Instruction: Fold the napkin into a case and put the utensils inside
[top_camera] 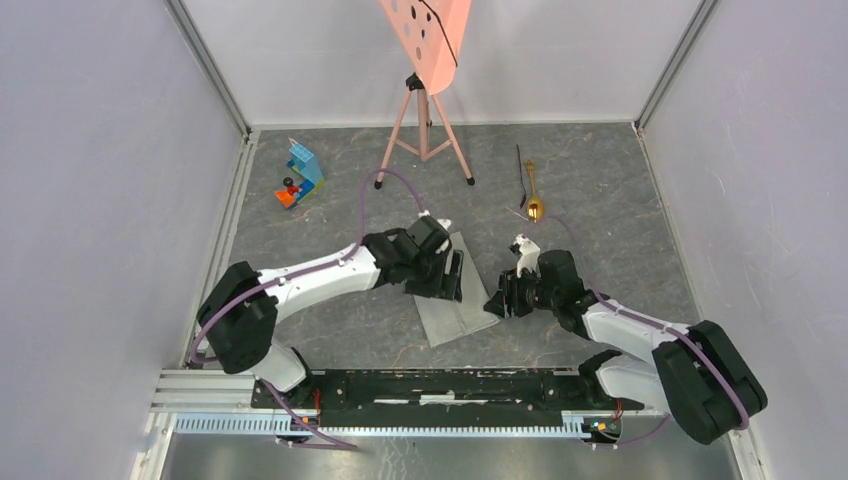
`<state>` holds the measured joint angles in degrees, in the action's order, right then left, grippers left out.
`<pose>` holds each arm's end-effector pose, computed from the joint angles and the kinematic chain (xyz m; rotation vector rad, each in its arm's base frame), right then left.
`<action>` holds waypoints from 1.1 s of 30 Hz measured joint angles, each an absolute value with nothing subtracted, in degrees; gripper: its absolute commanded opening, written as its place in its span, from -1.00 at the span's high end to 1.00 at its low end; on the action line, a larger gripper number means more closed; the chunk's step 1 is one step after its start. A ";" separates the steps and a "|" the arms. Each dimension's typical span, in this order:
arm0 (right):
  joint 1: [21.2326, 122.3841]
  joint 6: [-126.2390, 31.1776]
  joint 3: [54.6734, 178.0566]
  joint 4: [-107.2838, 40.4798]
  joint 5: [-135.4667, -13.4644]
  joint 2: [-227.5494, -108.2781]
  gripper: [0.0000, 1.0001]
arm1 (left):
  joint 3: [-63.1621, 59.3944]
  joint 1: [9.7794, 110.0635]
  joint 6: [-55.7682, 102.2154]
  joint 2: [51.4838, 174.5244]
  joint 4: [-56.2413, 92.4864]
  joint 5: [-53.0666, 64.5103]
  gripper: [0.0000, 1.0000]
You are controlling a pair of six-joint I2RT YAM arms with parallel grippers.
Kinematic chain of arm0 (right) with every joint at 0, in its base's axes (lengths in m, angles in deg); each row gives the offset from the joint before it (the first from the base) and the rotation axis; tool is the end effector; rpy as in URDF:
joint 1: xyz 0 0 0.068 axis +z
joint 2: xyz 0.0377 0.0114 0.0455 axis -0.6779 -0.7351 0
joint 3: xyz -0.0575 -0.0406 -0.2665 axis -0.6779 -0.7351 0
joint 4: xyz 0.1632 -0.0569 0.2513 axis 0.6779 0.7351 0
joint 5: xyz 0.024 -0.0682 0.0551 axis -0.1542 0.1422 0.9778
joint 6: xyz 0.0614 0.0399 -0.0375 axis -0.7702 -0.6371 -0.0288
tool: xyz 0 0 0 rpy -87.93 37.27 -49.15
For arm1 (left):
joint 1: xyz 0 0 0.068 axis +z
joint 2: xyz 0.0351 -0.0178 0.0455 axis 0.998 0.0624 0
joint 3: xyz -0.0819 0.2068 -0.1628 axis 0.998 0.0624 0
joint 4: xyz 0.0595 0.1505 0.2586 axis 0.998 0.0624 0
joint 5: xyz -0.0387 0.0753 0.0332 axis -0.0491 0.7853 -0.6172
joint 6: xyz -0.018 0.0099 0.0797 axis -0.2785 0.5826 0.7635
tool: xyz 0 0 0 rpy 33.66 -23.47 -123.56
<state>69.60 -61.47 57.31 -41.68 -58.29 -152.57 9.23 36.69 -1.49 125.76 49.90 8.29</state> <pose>0.2103 0.1393 0.0835 -0.3536 2.3621 0.8918 0.2385 -0.2927 0.1795 0.3571 2.6867 -0.6501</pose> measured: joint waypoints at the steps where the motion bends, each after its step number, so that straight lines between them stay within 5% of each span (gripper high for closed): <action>1: 69.55 -61.95 56.50 -43.69 -56.81 -153.07 0.17 | 9.88 35.16 -2.36 125.76 49.92 8.75 -0.63; 3: 69.55 -64.53 54.29 -48.52 -53.59 -154.43 0.34 | 10.74 32.34 -4.48 125.76 49.94 10.39 -0.63; 7: 71.54 -74.54 47.65 -62.14 -47.47 -157.14 0.30 | 11.15 26.52 -9.34 125.76 49.59 15.74 -0.53; 8: 72.61 -77.16 46.40 -64.63 -46.45 -157.38 0.19 | 11.28 24.99 -10.80 125.76 49.33 17.56 -0.50; 11: 74.32 -81.38 45.81 -66.29 -44.85 -156.26 -0.53 | 11.83 20.99 -14.63 125.71 48.87 22.32 -0.49; 14: 73.18 -77.95 51.60 -53.11 -51.30 -152.07 -0.89 | 12.09 17.63 -18.15 125.82 48.91 26.23 -0.52; 22: 58.23 -68.00 61.68 -27.95 -74.77 -142.47 -0.95 | -1.44 11.99 -21.97 138.09 58.18 32.35 -0.46; 33: 50.06 -65.45 61.68 -18.51 -76.70 -140.07 -0.88 | -12.30 11.03 -22.87 150.00 68.45 33.29 -0.23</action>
